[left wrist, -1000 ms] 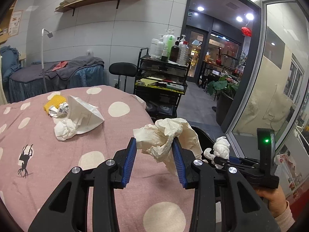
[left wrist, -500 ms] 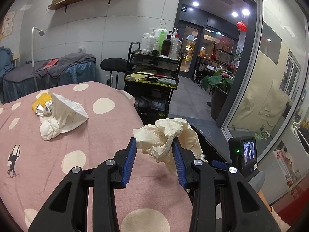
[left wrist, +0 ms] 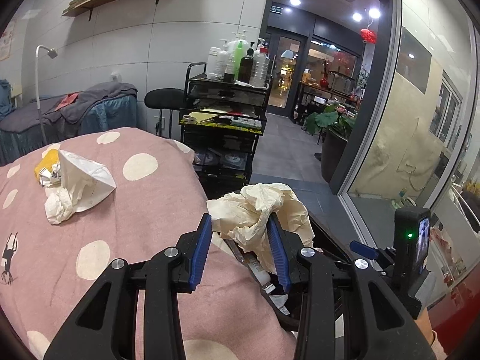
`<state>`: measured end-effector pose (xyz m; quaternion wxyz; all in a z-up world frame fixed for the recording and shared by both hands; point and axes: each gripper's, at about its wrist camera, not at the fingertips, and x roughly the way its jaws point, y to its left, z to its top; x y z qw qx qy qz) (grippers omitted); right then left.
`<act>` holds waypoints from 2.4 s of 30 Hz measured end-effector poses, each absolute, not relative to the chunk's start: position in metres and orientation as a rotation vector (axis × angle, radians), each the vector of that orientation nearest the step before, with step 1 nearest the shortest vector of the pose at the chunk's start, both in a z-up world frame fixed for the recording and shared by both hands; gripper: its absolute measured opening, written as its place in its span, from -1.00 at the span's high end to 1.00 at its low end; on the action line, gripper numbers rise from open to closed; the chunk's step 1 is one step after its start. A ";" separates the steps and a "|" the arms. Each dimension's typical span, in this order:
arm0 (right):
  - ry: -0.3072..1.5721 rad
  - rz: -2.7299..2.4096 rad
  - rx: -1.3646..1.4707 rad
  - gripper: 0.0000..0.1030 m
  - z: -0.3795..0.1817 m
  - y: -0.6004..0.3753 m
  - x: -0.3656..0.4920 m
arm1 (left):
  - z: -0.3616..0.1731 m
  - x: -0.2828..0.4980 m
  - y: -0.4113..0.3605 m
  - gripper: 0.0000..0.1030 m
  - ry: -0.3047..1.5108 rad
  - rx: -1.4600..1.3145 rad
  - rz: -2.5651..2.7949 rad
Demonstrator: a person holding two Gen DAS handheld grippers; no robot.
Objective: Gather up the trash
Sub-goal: 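Carry the beige tissue over the bin and release it with the left tool, then move both tools away from the bin back toward the table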
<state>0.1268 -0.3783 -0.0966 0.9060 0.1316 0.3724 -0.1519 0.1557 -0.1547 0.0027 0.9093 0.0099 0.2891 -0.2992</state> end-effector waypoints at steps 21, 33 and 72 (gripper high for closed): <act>0.702 -0.472 0.361 -0.59 -0.078 -0.434 0.080 | -0.018 0.166 -0.236 0.27 0.666 0.182 -0.709; 0.700 -0.504 0.385 -0.59 -0.080 -0.445 0.069 | -0.030 0.172 -0.261 0.27 0.702 0.243 -0.714; 0.689 -0.388 0.373 -0.65 -0.068 -0.412 0.089 | -0.004 0.149 -0.189 -0.88 0.590 0.214 -0.668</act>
